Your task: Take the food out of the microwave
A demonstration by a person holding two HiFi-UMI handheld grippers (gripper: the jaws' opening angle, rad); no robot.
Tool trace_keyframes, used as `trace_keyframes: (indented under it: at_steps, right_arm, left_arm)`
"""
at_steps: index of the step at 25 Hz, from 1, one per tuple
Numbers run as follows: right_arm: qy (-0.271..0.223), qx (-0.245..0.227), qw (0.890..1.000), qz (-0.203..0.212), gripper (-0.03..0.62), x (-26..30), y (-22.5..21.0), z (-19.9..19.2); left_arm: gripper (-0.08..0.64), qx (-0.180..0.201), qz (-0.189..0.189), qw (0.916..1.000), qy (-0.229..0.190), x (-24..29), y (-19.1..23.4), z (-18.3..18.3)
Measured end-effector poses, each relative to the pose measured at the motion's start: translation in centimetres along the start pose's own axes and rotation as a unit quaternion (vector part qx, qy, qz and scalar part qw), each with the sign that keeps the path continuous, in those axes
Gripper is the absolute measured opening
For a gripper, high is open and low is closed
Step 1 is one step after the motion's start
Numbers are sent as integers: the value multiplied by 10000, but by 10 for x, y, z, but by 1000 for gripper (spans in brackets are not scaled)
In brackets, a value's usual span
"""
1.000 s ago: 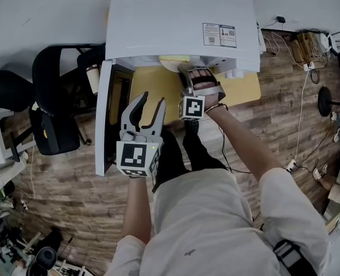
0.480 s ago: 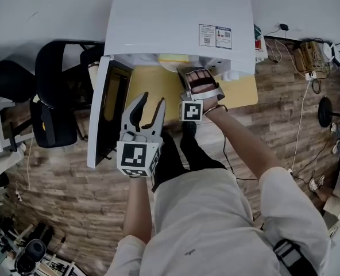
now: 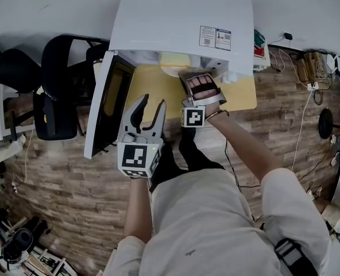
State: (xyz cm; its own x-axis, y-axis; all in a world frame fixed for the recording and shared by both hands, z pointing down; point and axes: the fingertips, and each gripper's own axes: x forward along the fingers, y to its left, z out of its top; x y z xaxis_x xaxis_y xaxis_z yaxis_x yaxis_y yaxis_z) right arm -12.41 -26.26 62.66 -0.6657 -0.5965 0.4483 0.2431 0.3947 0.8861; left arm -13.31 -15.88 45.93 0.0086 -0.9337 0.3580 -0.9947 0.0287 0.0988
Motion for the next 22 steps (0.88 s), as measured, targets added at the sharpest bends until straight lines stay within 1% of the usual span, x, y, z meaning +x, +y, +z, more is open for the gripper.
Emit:
trace_keyframes:
  at_steps: [3,6,8,11,16,20,22]
  right_arm:
    - [-40,-37,9998,-173,11,-8,-8,5]
    - [5,-27,9999,-146,11,-15,-7,8]
    - [76,-5,9999,-147,11,-20,-6,9]
    - [163,76,9995,-258,11,-31,-9,15]
    - [377,65,9985,-404,11,-54,-11,29]
    - [474,182,9975,-495,11,-67,7,37]
    - [581,141,9972,-448,11,-79,4,41]
  left_arm:
    - [152,40,-31,10000,-10,-4,1,3]
    - [152,76,-121,9999,-13,-9,2,3]
    - [152,106,-212,9997,-19,-13,2,3]
    - [152,178,-354,9992,-33,-22,4,5]
    - [152,284,-610,9977,-69,-40,8,7]
    - [152,377,-808,9960,-83,-54,8,6]
    - [152,415,-903,9950,-106,-61,7,6]
